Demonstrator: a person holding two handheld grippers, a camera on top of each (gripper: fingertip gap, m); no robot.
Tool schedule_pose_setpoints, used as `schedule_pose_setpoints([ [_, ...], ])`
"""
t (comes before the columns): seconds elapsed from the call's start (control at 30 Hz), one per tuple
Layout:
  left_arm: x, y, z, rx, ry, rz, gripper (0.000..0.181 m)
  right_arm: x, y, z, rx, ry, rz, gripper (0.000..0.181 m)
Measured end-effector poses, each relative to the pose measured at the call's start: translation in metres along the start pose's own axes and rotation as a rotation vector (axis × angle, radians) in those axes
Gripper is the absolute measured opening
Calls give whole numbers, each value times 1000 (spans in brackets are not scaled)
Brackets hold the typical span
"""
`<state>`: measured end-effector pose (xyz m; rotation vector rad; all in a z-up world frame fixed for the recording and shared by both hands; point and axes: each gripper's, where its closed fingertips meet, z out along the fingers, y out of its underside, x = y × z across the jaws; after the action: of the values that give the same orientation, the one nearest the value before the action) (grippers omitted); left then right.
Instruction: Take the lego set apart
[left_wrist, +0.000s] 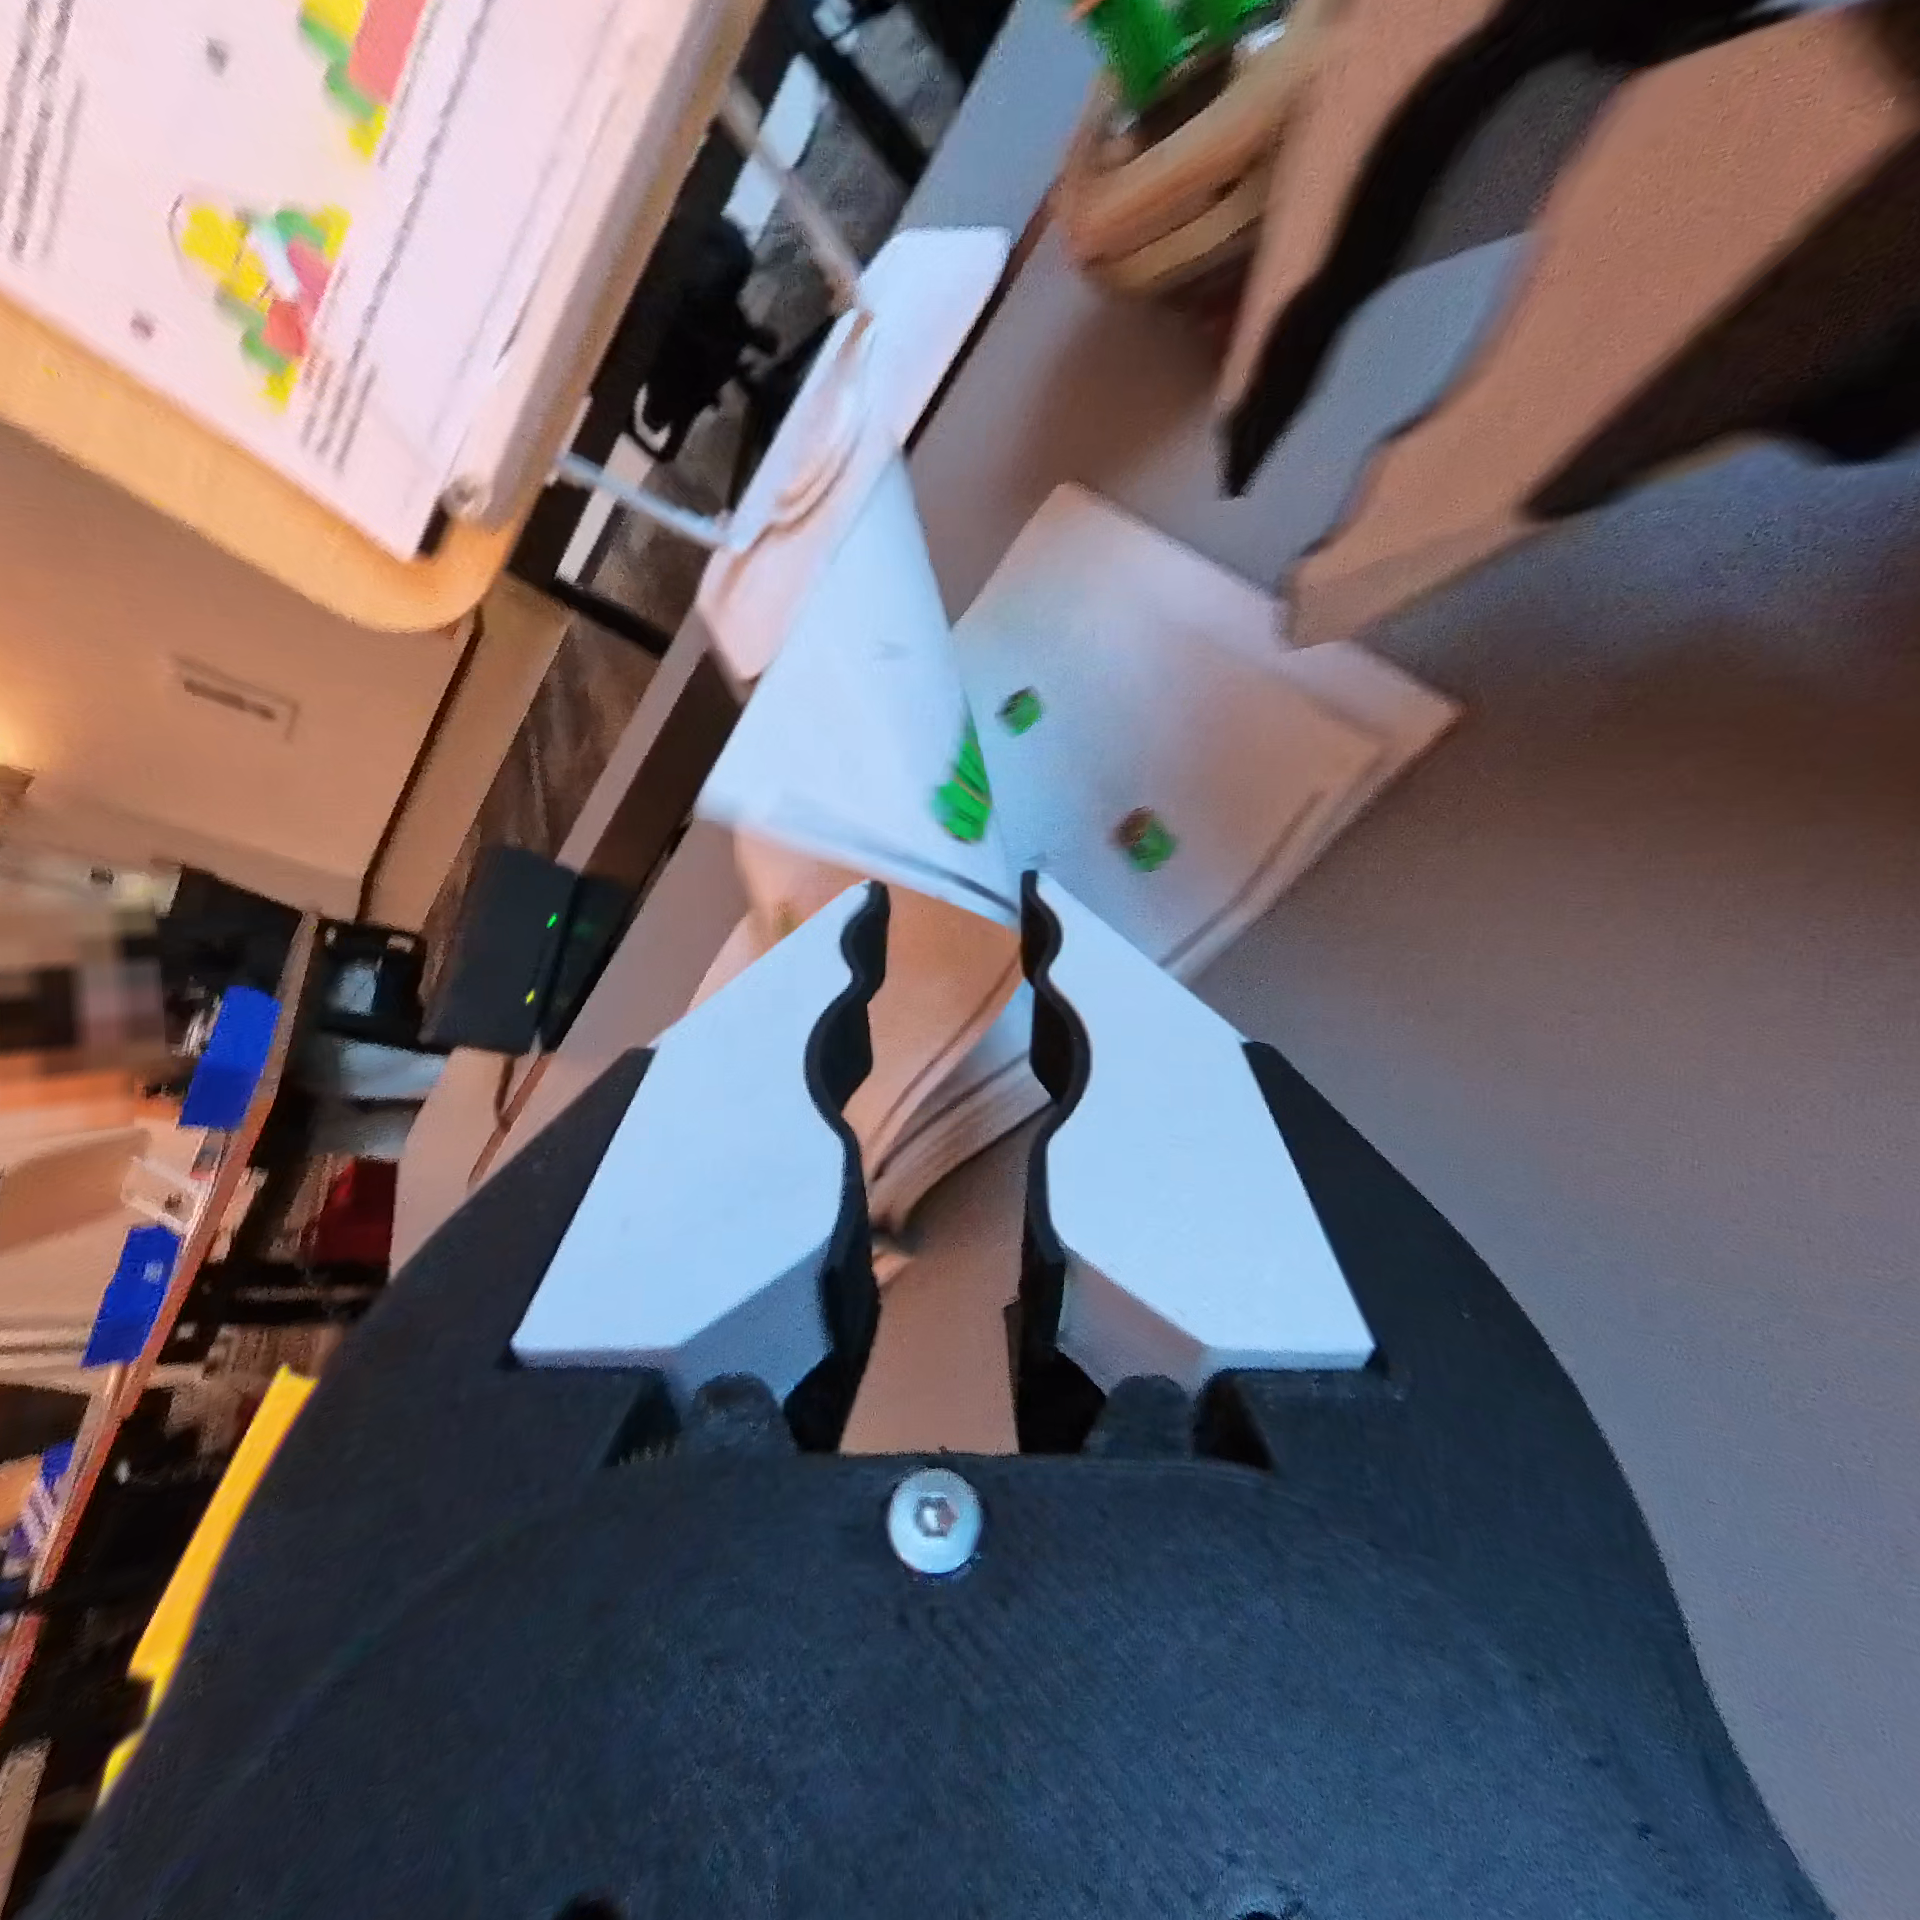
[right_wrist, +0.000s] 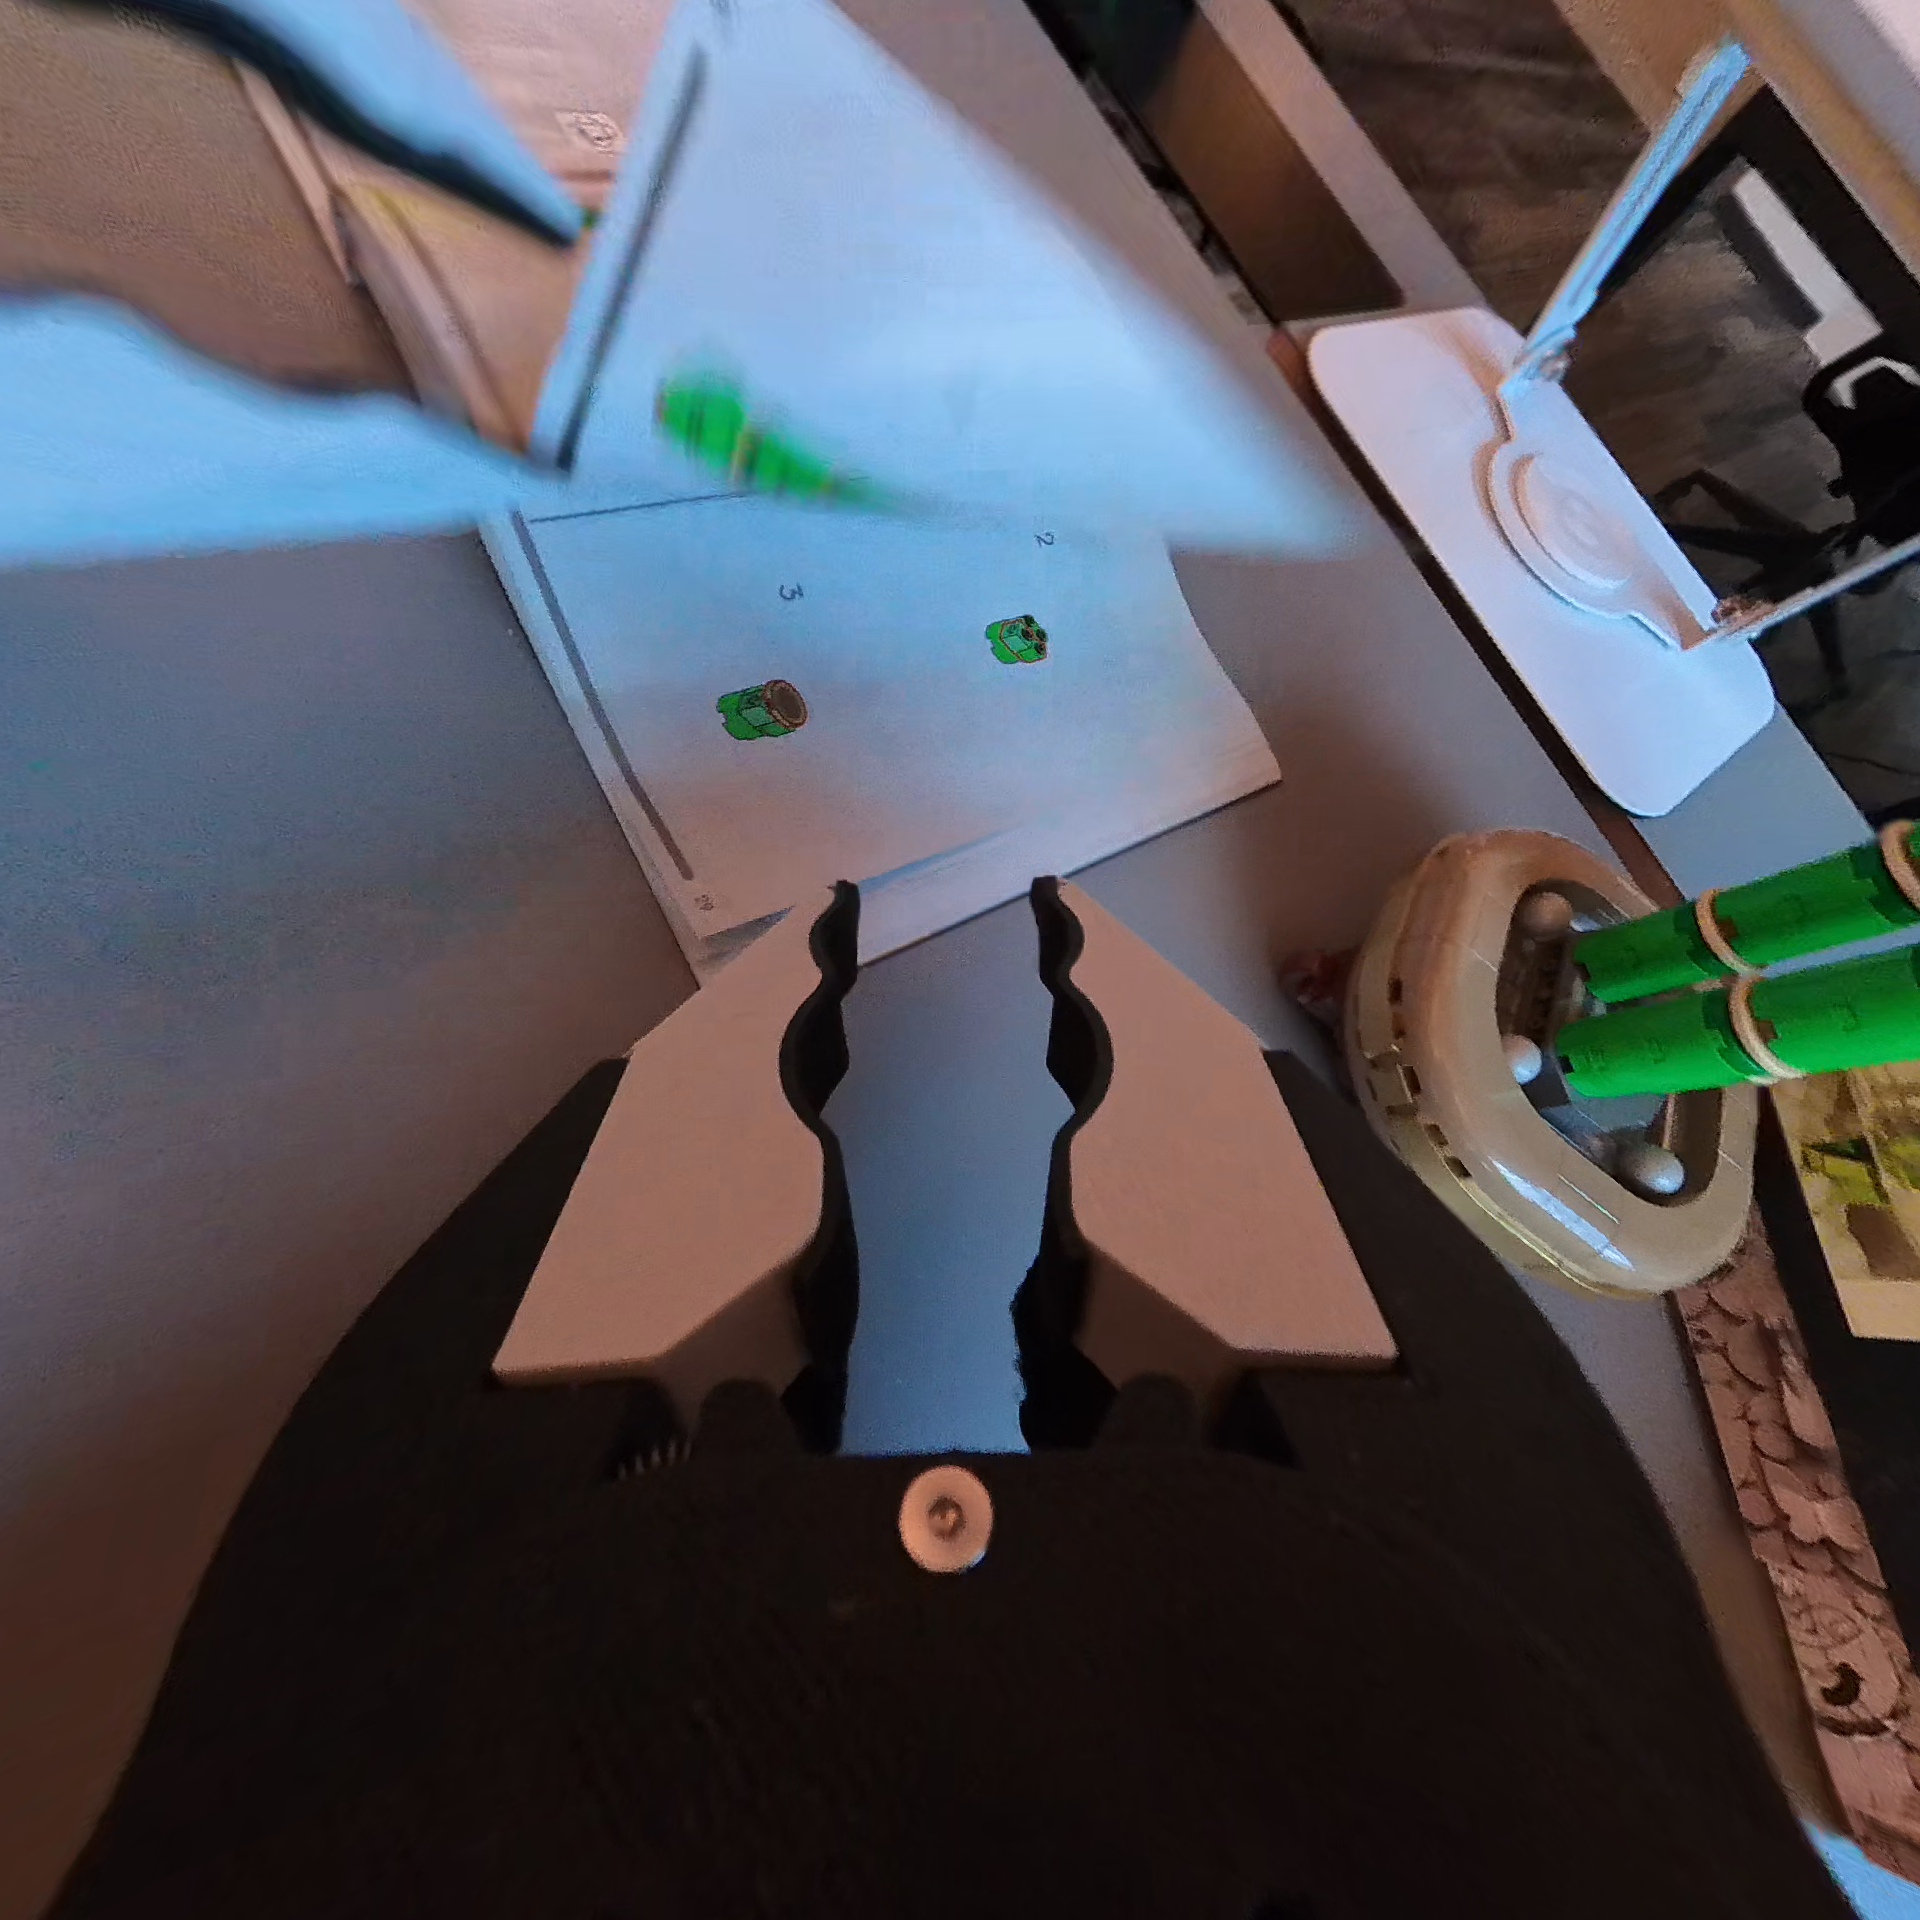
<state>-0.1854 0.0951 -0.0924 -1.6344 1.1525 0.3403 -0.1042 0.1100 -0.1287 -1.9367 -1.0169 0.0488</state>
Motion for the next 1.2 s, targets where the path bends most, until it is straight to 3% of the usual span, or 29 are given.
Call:
schedule_pose_setpoints([
  [0.13, 48, -18, -14, 32, 168, -29, 51, 8, 3, -2, -1, 17, 34, 34],
  [0.27, 44, -20, -23, 80, 228, -158, 48, 6, 2, 0, 9, 1, 55, 34],
  [0.43, -27, 40, -3, -13, 138, -406, 47, -12, -6, 5, 38, -67, 65, 34],
  [0.53, -55, 70, 2, -18, 204, -619, 50, -30, -15, 7, 76, -158, 84, 38],
  [0.63, -76, 95, 0, -12, 221, -719, 51, -42, -18, 9, 86, -203, 63, 41],
  [0.9, -110, 170, -8, -165, 85, -778, 44, -44, -15, 12, 78, -226, 85, 42],
  [1.07, -123, 200, -8, -270, -25, -819, 68, -44, -5, 17, 32, -231, 102, 42],
  [1.2, -122, 208, -5, -277, -9, -933, 72, -42, -1, 18, 5, -234, 125, 42],
])
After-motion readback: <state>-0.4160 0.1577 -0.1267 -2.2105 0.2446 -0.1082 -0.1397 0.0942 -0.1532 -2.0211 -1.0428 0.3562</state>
